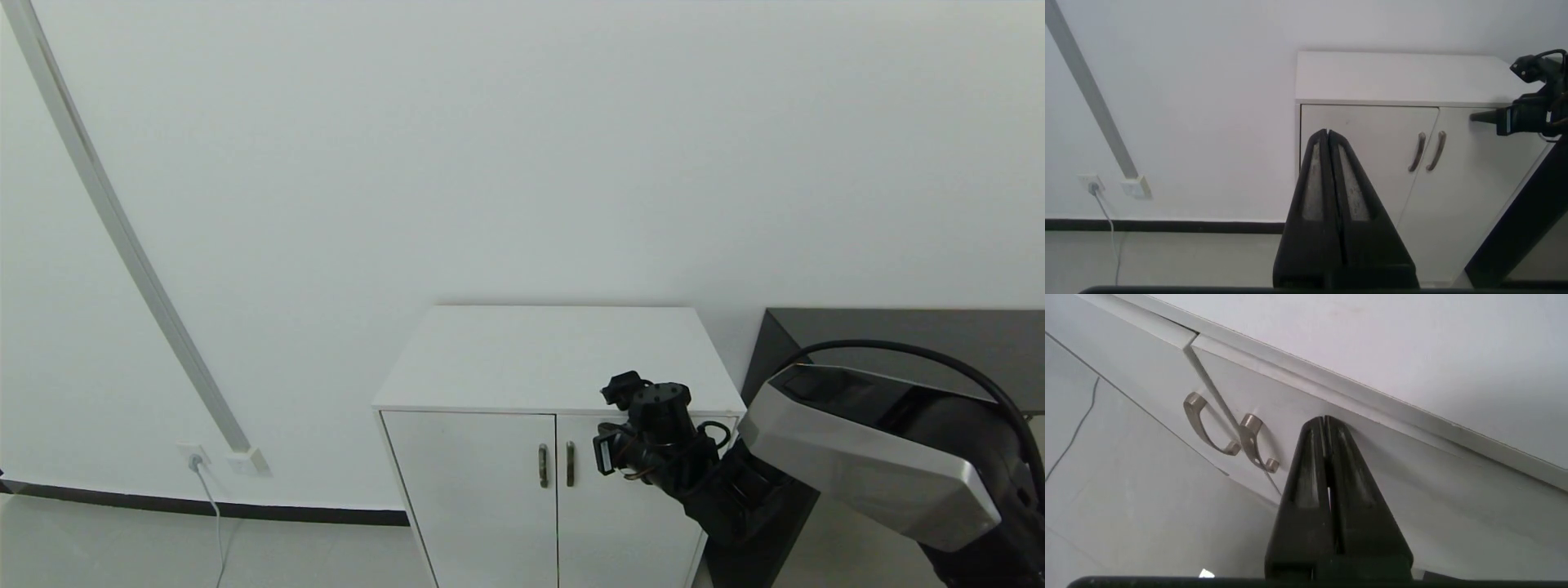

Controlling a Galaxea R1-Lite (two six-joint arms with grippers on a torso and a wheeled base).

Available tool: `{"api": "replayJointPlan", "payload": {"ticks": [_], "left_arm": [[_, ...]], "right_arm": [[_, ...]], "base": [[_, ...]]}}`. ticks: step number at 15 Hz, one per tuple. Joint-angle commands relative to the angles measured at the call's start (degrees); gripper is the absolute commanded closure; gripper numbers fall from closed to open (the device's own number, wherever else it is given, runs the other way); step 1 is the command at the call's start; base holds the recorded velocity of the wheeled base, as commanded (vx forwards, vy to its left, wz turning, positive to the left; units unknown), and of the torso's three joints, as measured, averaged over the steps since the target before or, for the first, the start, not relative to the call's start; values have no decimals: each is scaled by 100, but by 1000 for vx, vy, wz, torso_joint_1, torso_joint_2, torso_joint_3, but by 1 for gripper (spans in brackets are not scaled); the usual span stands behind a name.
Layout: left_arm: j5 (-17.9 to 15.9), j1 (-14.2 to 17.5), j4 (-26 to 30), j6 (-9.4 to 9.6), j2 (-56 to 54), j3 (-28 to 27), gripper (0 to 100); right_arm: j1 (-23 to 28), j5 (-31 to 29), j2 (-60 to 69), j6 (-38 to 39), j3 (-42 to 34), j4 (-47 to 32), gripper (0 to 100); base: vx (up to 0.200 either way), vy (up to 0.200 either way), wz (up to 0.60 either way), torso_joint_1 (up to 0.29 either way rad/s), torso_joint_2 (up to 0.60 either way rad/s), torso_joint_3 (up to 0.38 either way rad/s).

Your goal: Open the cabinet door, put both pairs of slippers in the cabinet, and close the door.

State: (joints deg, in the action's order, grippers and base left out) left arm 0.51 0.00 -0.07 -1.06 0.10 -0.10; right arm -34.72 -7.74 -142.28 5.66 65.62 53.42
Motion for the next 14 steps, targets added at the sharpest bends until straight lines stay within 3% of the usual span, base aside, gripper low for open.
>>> {"api": "replayJointPlan", "payload": {"ticks": [1,9,14], "left_arm": [[2,0,-1,1,-1,1,100],[2,0,-1,1,-1,1,100],[2,0,-1,1,-1,1,100]], "right_arm": [[9,1,-37,-12,21,2,100],[44,1,-55,-47,30,19,100],[-44,1,385,-47,-630,195,100]], "base": [[0,0,0,0,0,0],[0,0,0,0,0,0],[0,0,0,0,0,0]]}}
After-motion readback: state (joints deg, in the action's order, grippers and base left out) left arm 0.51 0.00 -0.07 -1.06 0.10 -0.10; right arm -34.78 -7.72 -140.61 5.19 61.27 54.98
